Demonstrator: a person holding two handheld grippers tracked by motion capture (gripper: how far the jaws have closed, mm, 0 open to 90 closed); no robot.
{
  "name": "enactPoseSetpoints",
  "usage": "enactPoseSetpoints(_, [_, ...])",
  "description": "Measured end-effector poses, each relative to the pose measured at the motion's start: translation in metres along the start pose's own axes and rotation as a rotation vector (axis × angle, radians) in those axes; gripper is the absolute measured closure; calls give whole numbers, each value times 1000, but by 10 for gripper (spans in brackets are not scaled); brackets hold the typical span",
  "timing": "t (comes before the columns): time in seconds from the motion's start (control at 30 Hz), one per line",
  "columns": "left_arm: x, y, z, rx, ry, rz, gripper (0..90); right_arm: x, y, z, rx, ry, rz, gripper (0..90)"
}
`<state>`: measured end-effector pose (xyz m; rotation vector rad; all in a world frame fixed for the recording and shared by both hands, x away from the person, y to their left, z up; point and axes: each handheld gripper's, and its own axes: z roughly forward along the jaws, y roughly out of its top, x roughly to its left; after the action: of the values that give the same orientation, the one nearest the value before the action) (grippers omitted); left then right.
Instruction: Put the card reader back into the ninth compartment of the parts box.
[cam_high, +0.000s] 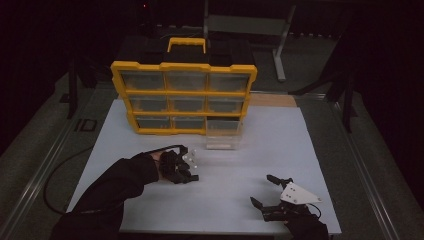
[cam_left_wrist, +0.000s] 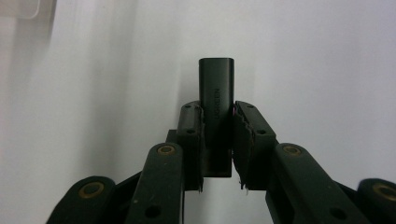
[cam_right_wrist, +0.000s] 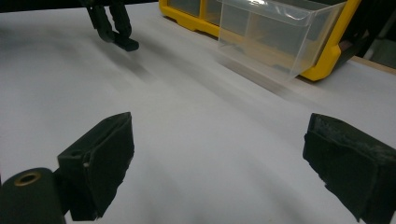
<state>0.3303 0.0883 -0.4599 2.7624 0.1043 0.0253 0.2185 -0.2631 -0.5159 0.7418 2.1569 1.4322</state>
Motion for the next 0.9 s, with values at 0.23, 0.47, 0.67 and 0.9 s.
enactPoseSetpoints(0.23, [2,9,-10,-13,3,5,746,0,0,0,-1,2,0,90])
enactPoseSetpoints(0.47, [5,18,-19,-16,1,9,746,0,0,0,-2,2,5,90])
enactPoseSetpoints(0.67, [5,24,-25,-17,9,23,746,0,0,0,-2,3,4,90])
enactPoseSetpoints(0.9, [9,35,-36,-49,17,26,746,0,0,-1,0,-2,1,90])
